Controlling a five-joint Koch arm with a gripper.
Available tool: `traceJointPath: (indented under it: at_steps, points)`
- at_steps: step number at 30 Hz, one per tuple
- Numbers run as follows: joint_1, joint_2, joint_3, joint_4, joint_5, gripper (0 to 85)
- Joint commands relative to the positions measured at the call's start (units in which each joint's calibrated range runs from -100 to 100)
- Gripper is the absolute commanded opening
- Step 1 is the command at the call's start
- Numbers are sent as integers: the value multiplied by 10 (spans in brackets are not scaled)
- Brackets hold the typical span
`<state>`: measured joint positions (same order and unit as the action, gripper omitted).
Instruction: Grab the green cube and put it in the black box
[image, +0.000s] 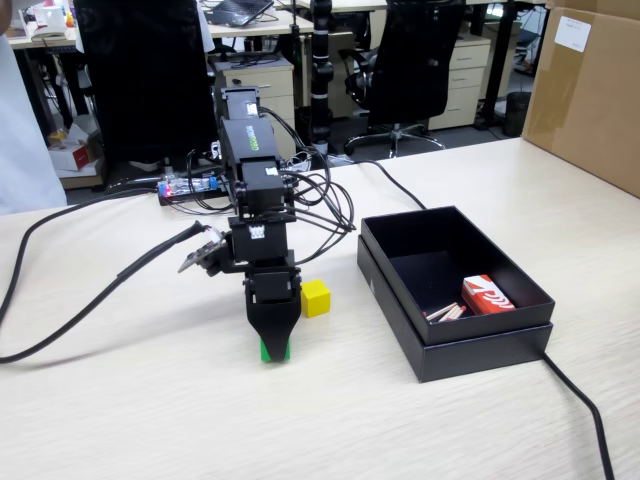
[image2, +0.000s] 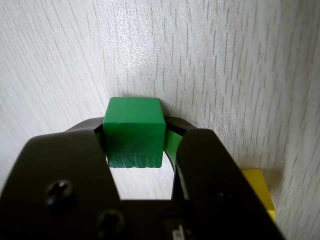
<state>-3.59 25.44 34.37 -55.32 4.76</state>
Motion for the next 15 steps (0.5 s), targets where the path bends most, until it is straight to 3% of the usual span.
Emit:
traceJointPath:
  at_steps: [1, 8, 15]
  points:
    - [0, -67, 4, -5, -2, 7]
    - [10, -352, -80, -5, 0, 7]
    - [59, -629, -165, -5, 0, 7]
